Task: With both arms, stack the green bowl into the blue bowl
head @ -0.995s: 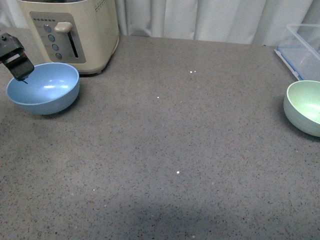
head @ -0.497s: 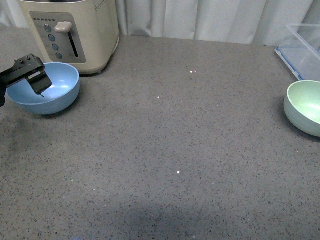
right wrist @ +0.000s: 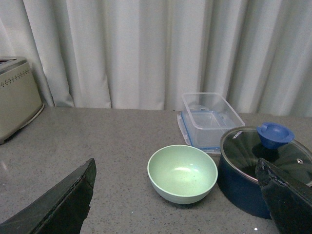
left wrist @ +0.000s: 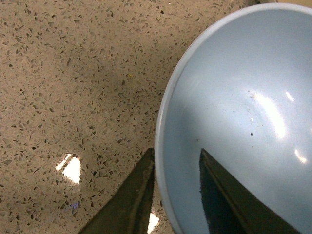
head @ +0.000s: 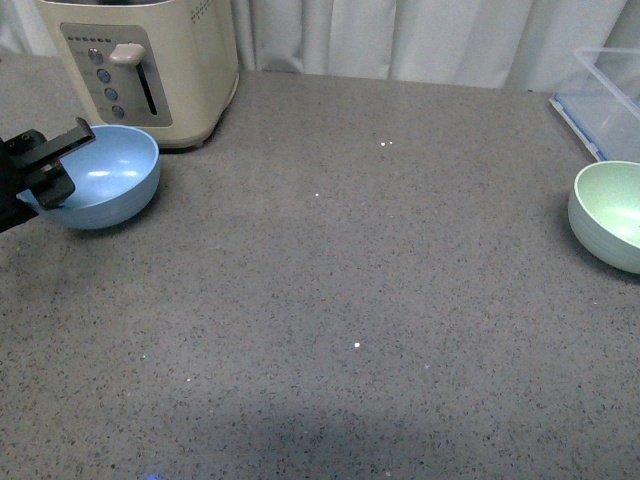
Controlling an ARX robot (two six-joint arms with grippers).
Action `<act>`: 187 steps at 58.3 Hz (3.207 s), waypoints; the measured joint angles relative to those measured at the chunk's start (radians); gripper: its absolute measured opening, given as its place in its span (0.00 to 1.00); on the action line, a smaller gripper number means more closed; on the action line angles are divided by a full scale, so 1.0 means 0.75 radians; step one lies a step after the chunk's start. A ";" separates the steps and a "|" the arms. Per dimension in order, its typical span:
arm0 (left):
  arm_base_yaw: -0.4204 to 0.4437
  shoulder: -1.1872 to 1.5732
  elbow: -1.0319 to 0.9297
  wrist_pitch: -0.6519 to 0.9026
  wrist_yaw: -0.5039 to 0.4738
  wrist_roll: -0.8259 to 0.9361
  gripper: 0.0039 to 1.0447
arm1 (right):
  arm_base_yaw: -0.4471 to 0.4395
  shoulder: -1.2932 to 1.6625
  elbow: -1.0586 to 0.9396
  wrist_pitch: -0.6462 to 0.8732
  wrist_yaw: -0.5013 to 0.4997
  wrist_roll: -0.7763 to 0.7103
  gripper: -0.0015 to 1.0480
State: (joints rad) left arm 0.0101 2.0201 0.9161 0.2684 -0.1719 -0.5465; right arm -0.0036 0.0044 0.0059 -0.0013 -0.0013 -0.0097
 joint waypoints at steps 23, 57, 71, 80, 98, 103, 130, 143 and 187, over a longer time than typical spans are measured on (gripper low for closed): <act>-0.025 -0.013 0.011 -0.032 0.019 0.011 0.04 | 0.000 0.000 0.000 0.000 0.000 0.000 0.91; -0.668 -0.145 -0.019 -0.194 0.118 -0.078 0.04 | 0.000 0.000 0.000 0.000 0.001 0.000 0.91; -0.734 -0.139 -0.057 -0.204 0.094 -0.103 0.04 | 0.000 0.000 0.000 0.000 0.000 0.000 0.91; -0.741 -0.120 -0.060 -0.204 0.070 -0.106 0.04 | 0.000 0.000 0.000 0.000 0.001 0.000 0.91; -0.738 -0.107 -0.063 -0.204 0.081 -0.117 0.24 | 0.000 0.000 0.000 0.000 0.000 0.000 0.91; -0.724 -0.108 -0.063 -0.208 0.095 -0.137 0.43 | 0.000 0.000 0.000 0.000 0.001 0.000 0.91; -0.398 -0.524 -0.298 -0.125 0.110 -0.143 0.94 | 0.000 0.000 0.000 0.000 0.000 -0.001 0.91; -0.208 -0.771 -0.465 -0.098 0.182 -0.114 0.94 | 0.000 0.000 0.000 0.000 0.000 0.000 0.91; -0.016 -1.415 -1.153 0.835 0.226 0.709 0.04 | 0.000 0.000 0.000 0.000 0.001 0.000 0.91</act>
State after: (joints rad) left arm -0.0021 0.9592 0.0513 0.8944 -0.0021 -0.0147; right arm -0.0036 0.0044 0.0059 -0.0013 -0.0010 -0.0097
